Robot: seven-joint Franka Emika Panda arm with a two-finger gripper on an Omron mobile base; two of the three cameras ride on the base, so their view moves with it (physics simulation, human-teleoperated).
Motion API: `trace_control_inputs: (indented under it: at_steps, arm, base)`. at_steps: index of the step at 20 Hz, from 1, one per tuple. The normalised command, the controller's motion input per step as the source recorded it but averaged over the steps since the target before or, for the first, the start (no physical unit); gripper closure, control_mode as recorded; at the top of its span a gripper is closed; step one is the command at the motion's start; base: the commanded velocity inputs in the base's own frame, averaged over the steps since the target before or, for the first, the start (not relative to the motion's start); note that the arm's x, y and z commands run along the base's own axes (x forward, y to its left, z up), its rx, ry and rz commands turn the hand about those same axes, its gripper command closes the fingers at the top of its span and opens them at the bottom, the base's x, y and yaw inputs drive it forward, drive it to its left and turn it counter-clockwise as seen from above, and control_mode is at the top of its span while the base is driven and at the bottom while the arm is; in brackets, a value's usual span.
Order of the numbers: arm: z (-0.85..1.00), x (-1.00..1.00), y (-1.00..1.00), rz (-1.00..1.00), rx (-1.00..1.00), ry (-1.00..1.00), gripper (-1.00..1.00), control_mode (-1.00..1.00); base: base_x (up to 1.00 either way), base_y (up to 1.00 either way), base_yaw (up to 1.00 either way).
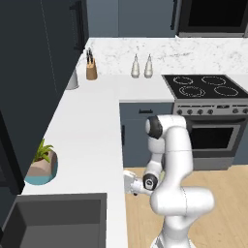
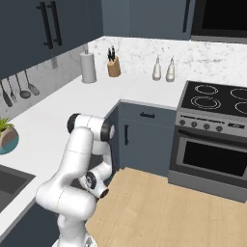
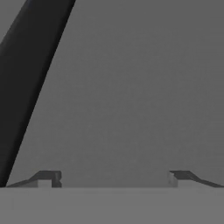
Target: Pick up the cup and bowl from the counter, place them in the dishwasher, and close the dishwasher door.
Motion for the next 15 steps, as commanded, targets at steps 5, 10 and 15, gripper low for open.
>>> trace_control_inputs:
  at_steps: [5, 10, 15]
  arm:
    - [0.0, 0.0, 0.99, -0.02, -0.09, 0.01, -1.0, -1.0]
    - [0.0, 0.0, 0.83, 0.0, 0.0, 0.0, -1.0, -1.0]
    - [0.0, 0.0, 1.0, 0.0, -0.07, 0.0, -1.0, -1.0]
  base:
    - [0.0, 0.0, 0.0]
    - [0.0, 0.0, 0.0]
    - [0.0, 0.0, 0.0]
